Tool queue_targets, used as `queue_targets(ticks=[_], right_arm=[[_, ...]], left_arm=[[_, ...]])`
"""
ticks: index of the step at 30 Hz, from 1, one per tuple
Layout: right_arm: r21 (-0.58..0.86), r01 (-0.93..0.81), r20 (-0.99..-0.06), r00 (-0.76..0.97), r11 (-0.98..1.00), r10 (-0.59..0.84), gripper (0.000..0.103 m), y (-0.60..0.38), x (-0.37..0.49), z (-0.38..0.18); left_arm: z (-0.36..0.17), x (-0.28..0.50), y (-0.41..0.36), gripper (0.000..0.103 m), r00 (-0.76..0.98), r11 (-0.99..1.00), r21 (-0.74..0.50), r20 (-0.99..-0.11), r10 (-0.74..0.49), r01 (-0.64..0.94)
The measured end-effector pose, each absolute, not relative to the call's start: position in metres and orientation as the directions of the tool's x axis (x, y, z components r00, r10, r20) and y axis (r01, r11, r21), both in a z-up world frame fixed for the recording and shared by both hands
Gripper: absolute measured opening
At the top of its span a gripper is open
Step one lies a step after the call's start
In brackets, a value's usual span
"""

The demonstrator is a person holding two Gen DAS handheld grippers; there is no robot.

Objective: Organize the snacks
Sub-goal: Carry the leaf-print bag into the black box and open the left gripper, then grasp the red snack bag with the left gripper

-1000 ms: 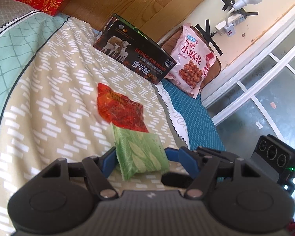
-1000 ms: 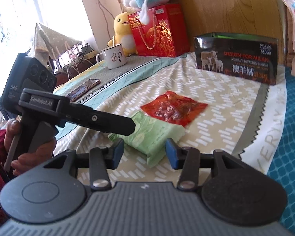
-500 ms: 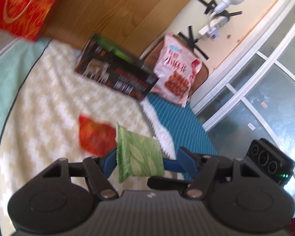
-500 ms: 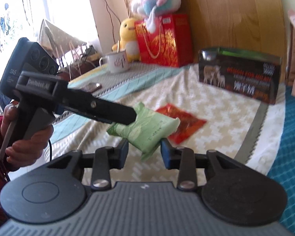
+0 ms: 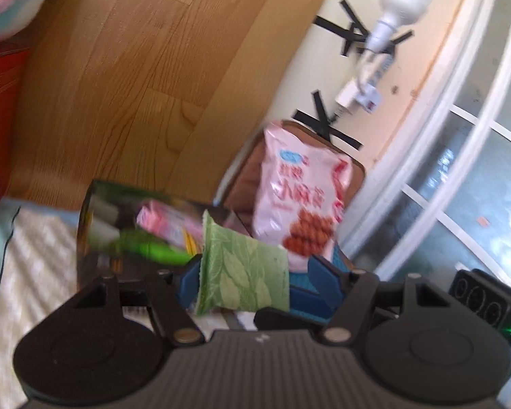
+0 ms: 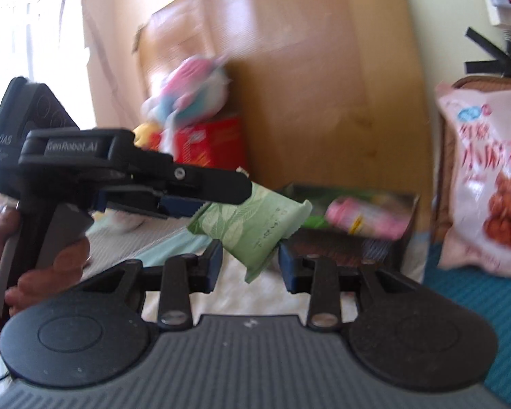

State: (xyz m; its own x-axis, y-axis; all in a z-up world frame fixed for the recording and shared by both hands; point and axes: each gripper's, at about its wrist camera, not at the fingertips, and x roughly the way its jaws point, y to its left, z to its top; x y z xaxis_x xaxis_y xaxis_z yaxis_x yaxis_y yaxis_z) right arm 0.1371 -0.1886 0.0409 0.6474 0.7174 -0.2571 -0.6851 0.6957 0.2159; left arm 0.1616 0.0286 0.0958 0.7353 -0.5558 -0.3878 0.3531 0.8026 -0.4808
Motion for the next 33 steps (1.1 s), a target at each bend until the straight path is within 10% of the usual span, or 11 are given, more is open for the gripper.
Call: queue_targets(ticks=[8,18,33], right_arm=[[0.211,-0.616,-0.300,0.698,0.759,0.650,0.053,-0.166,0.207,0.025],[0.390,-0.556,-0.235,0.711,0.734,0.663,0.054,-0.218,0.187,0.021],[0.527,-0.603,-0.453,0.396,0.599,0.798,0.058,-0.195,0.091,-0.027]], left_arm=[[0.055,0.233,0.035,0.075,0.752,0.859,-0.468,-0.485,-0.446,0.208],[0.071,0.178,0.077,0.086,0.819,0.831,-0.526,-0.386,-0.424,0.181],[-0.004,0.067,0.091,0.088,0.685,0.766,-0.640,-0.533,-0.498,0.059]])
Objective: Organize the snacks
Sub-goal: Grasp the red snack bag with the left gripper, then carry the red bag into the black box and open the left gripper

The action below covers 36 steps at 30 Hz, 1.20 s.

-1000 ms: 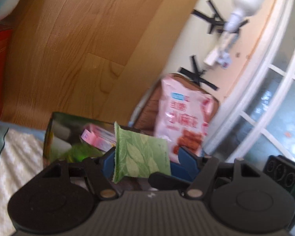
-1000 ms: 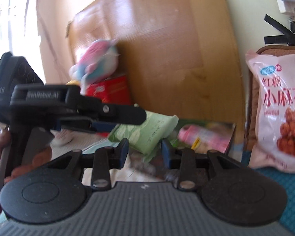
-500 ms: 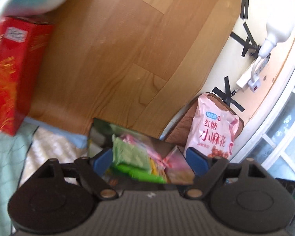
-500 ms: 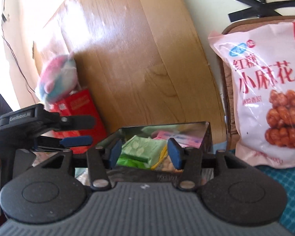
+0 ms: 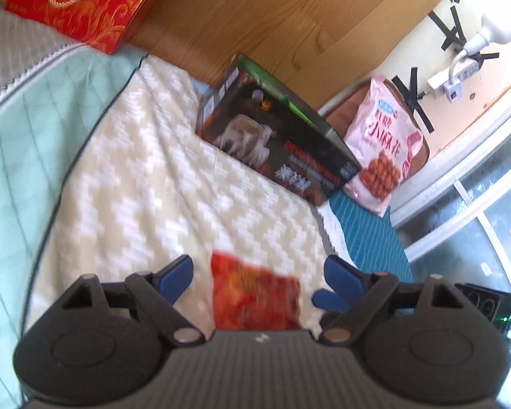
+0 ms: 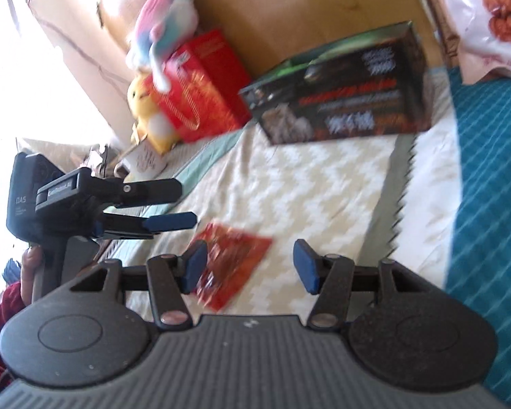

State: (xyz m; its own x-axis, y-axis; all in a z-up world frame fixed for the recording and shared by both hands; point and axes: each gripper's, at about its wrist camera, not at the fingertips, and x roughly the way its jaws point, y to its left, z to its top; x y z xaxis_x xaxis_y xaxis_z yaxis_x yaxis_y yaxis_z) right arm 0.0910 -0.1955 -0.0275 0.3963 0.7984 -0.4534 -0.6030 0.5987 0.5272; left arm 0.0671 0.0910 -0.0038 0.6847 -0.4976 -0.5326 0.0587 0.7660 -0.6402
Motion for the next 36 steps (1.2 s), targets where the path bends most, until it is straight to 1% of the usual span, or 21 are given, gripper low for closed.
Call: queue_targets(ticks=[5,7,10,12,16,19,21,22,23,24,25,26,27,30,31,36], right_arm=[[0.486,-0.652,-0.449,0.385,0.582,0.806,0.059,-0.175,0.073,-0.027],[0.438,-0.672,-0.453,0.409,0.598,0.792,0.060,-0.171,0.062,-0.029],[0.364,-0.687,-0.462,0.453,0.629,0.762,0.061,-0.162,0.052,-0.029],[0.308,-0.699,-0.471,0.477,0.645,0.742,0.061,-0.157,0.045,-0.029],[0.209,-0.714,-0.488,0.516,0.668,0.704,0.064,-0.148,0.038,-0.029],[0.179,-0.714,-0.492,0.531,0.677,0.690,0.065,-0.146,0.036,-0.030],[0.173,-0.712,-0.492,0.536,0.681,0.686,0.065,-0.146,0.038,-0.031],[0.172,-0.710,-0.492,0.539,0.683,0.684,0.064,-0.146,0.038,-0.031],[0.169,-0.706,-0.494,0.543,0.687,0.679,0.063,-0.146,0.039,-0.031],[0.166,-0.702,-0.494,0.549,0.693,0.674,0.058,-0.146,0.039,-0.032],[0.157,-0.691,-0.494,0.564,0.706,0.662,0.047,-0.146,0.040,-0.032],[0.141,-0.679,-0.495,0.582,0.721,0.645,0.040,-0.147,0.039,-0.032],[0.128,-0.670,-0.495,0.596,0.731,0.633,0.030,-0.148,0.040,-0.031],[0.150,-0.656,-0.467,0.613,0.740,0.638,0.027,-0.158,0.042,-0.030],[0.128,-0.655,-0.449,0.631,0.744,0.633,0.026,-0.159,0.041,-0.028],[-0.010,-0.641,-0.339,0.724,0.767,0.601,0.025,-0.158,0.041,-0.010]], left_arm=[[-0.006,0.052,0.077,0.087,0.686,0.758,-0.648,-0.519,-0.510,0.074],[-0.006,0.043,0.072,0.086,0.695,0.775,-0.627,-0.524,-0.492,0.076],[-0.006,0.034,0.071,0.084,0.704,0.763,-0.644,-0.513,-0.491,0.063],[-0.005,0.032,0.070,0.073,0.698,0.741,-0.668,-0.499,-0.514,0.068],[0.005,0.026,0.064,0.070,0.725,0.757,-0.647,-0.478,-0.496,0.092],[0.015,0.024,0.065,0.061,0.739,0.731,-0.669,-0.425,-0.523,0.132],[0.023,0.024,0.062,0.046,0.740,0.730,-0.662,-0.404,-0.537,0.168],[0.025,0.025,0.059,0.042,0.742,0.746,-0.644,-0.414,-0.527,0.171],[0.026,0.027,0.055,0.034,0.739,0.768,-0.619,-0.438,-0.512,0.165],[0.024,0.030,0.052,0.020,0.731,0.784,-0.601,-0.465,-0.500,0.154],[0.019,0.033,0.051,0.016,0.722,0.790,-0.597,-0.485,-0.494,0.139],[0.013,0.035,0.052,0.015,0.713,0.788,-0.604,-0.500,-0.492,0.121],[0.007,0.038,0.054,0.013,0.699,0.774,-0.624,-0.507,-0.504,0.106],[0.001,0.041,0.063,0.013,0.686,0.719,-0.688,-0.477,-0.550,0.098],[0.004,0.042,0.064,0.013,0.688,0.713,-0.693,-0.463,-0.558,0.112],[0.037,0.061,0.059,0.014,0.712,0.728,-0.653,-0.410,-0.570,0.207]])
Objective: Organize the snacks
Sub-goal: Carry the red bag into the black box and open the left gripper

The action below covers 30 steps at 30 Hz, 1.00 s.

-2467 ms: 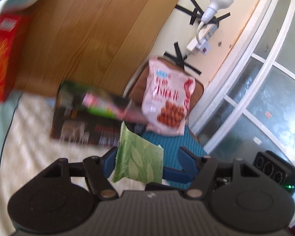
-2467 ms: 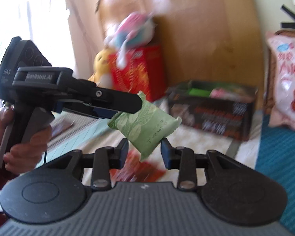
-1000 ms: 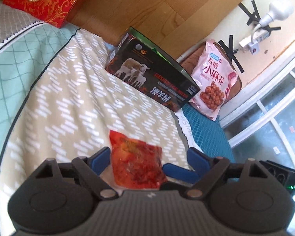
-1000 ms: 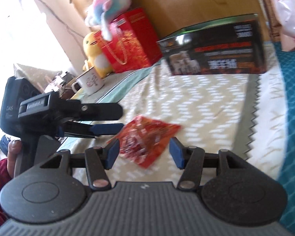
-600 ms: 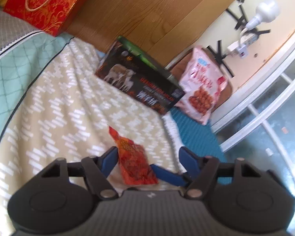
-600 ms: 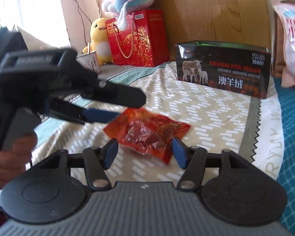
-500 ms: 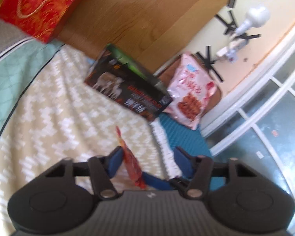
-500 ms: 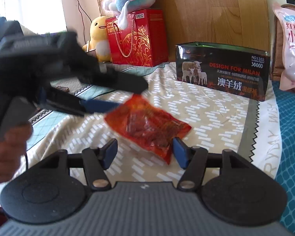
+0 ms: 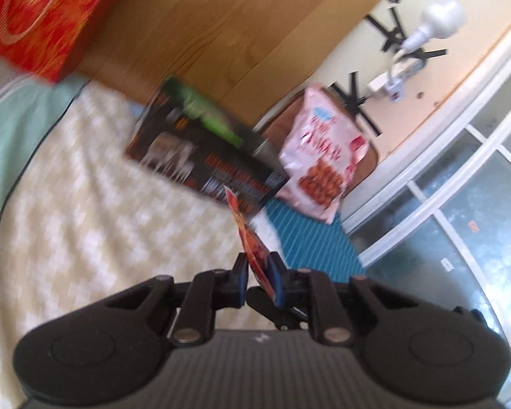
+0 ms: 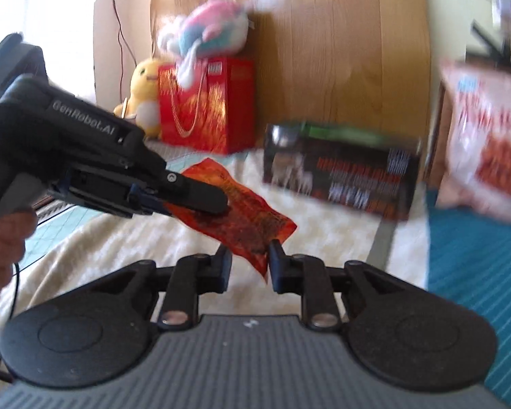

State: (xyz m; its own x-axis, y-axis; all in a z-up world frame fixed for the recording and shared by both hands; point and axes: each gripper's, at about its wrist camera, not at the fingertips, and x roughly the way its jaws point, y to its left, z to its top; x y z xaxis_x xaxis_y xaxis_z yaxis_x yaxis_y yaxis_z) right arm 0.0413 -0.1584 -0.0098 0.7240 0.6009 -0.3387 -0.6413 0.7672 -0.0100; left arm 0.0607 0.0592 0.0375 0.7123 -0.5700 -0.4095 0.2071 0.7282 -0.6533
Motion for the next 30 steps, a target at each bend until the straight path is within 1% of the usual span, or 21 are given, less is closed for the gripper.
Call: queue_targets(ticks=[2,6,9,13,15,16,18,19,20,21,22,23,25,27,28,30], right_arm=[[-0.048,-0.624,-0.299,0.754,0.780,0.585,0.025,-0.158,0.053,-0.001],[-0.073,-0.581,-0.242,0.799,0.810,0.551,0.025,-0.162,0.090,0.016],[-0.086,-0.552,-0.225,0.822,0.829,0.524,0.024,-0.164,0.121,0.025],[-0.120,-0.531,-0.242,0.835,0.839,0.494,0.024,-0.159,0.162,0.026],[-0.142,-0.520,-0.261,0.841,0.843,0.475,0.024,-0.155,0.181,0.023],[-0.148,-0.514,-0.276,0.842,0.845,0.464,0.025,-0.153,0.188,0.019],[-0.140,-0.511,-0.307,0.837,0.848,0.453,0.027,-0.152,0.200,0.017],[-0.132,-0.512,-0.315,0.834,0.849,0.454,0.032,-0.153,0.203,0.018],[-0.128,-0.508,-0.312,0.836,0.852,0.452,0.036,-0.155,0.203,0.018],[-0.131,-0.499,-0.301,0.843,0.856,0.445,0.045,-0.157,0.201,0.019],[-0.137,-0.495,-0.292,0.848,0.858,0.443,0.051,-0.158,0.198,0.019],[-0.141,-0.490,-0.280,0.853,0.860,0.440,0.052,-0.161,0.193,0.019],[-0.128,-0.492,-0.278,0.851,0.861,0.445,0.052,-0.166,0.181,0.020],[-0.100,-0.500,-0.275,0.845,0.860,0.459,0.052,-0.171,0.168,0.019],[-0.083,-0.502,-0.272,0.842,0.861,0.466,0.052,-0.175,0.160,0.019],[-0.029,-0.504,-0.268,0.836,0.863,0.479,0.053,-0.183,0.142,0.018]], left_arm=[[0.052,0.077,0.056,0.014,0.720,0.733,-0.638,-0.392,-0.572,0.235],[0.074,0.118,0.049,0.015,0.743,0.755,-0.588,-0.360,-0.565,0.289],[0.077,0.154,0.047,0.015,0.747,0.755,-0.582,-0.348,-0.566,0.301],[0.069,0.198,0.046,0.016,0.753,0.760,-0.583,-0.351,-0.556,0.288],[0.062,0.216,0.044,0.018,0.760,0.775,-0.570,-0.366,-0.537,0.273],[0.058,0.224,0.042,0.019,0.764,0.788,-0.555,-0.377,-0.523,0.266],[0.055,0.235,0.036,0.024,0.778,0.829,-0.499,-0.404,-0.481,0.252],[0.054,0.239,0.032,0.025,0.789,0.856,-0.458,-0.422,-0.446,0.239],[0.053,0.243,0.028,0.035,0.802,0.886,-0.413,-0.444,-0.400,0.214],[0.051,0.245,0.025,0.044,0.814,0.910,-0.373,-0.461,-0.353,0.184],[0.050,0.245,0.023,0.046,0.822,0.925,-0.345,-0.472,-0.318,0.160],[0.049,0.245,0.023,0.050,0.826,0.934,-0.331,-0.481,-0.293,0.138],[0.048,0.240,0.024,0.055,0.834,0.939,-0.324,-0.481,-0.270,0.117],[0.052,0.228,0.025,0.077,0.849,0.951,-0.300,-0.479,-0.222,0.079],[0.054,0.219,0.026,0.081,0.859,0.958,-0.282,-0.475,-0.191,0.058],[0.061,0.202,0.027,0.083,0.874,0.965,-0.260,-0.461,-0.153,0.032]])
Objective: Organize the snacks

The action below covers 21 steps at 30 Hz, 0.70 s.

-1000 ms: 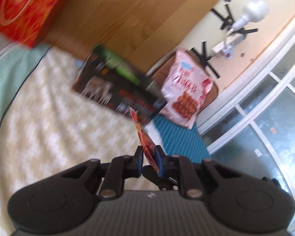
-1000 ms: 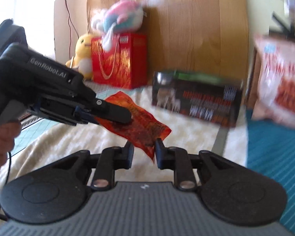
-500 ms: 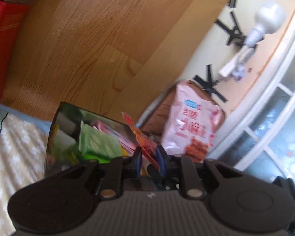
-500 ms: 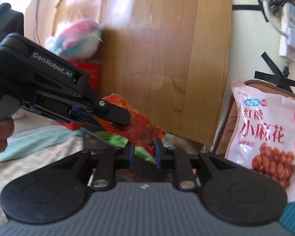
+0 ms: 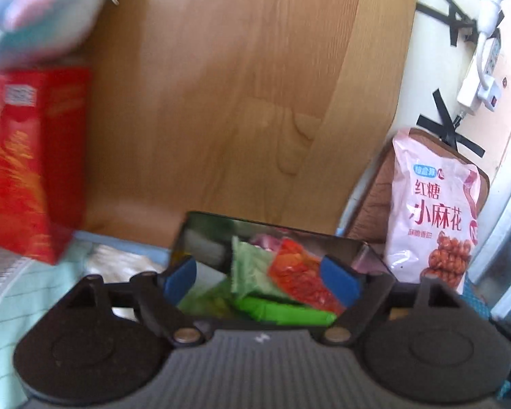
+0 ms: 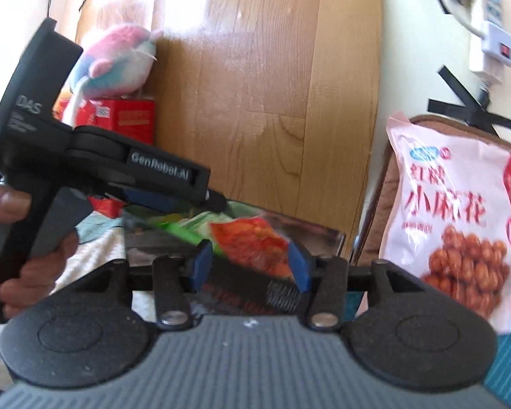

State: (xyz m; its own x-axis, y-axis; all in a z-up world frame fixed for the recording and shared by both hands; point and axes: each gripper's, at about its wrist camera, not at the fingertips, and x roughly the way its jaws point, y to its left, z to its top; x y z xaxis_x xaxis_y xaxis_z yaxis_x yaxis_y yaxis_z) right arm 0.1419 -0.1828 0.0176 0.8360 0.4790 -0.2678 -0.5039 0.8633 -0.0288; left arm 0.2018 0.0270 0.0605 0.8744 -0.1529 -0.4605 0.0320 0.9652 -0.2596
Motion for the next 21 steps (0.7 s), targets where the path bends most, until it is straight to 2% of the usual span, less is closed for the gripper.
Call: queue_targets(ticks=[6,9,14,17,21], right_arm=[[0.209,-0.478,-0.293,0.802,0.853,0.521,0.062,-0.202,0.097,-0.003],[0.284,-0.443,-0.317,0.794,0.851,0.519,0.064,-0.203,0.082,-0.013],[0.326,-0.407,-0.339,0.792,0.853,0.508,0.072,-0.200,0.060,-0.023],[0.342,-0.400,-0.319,0.801,0.850,0.506,0.076,-0.200,0.048,-0.023],[0.354,-0.389,-0.301,0.813,0.850,0.498,0.078,-0.201,0.031,-0.028]], left_arm=[[0.049,0.139,0.031,0.084,0.868,0.970,-0.242,-0.484,-0.112,-0.010],[0.036,0.106,0.030,0.089,0.858,0.976,-0.213,-0.508,-0.070,-0.046],[0.021,0.067,0.032,0.095,0.851,0.979,-0.173,-0.526,-0.002,-0.104],[0.016,0.047,0.024,0.102,0.863,0.987,-0.104,-0.502,0.057,-0.126],[0.011,0.029,0.011,0.103,0.882,0.991,-0.043,-0.462,0.091,-0.125]])
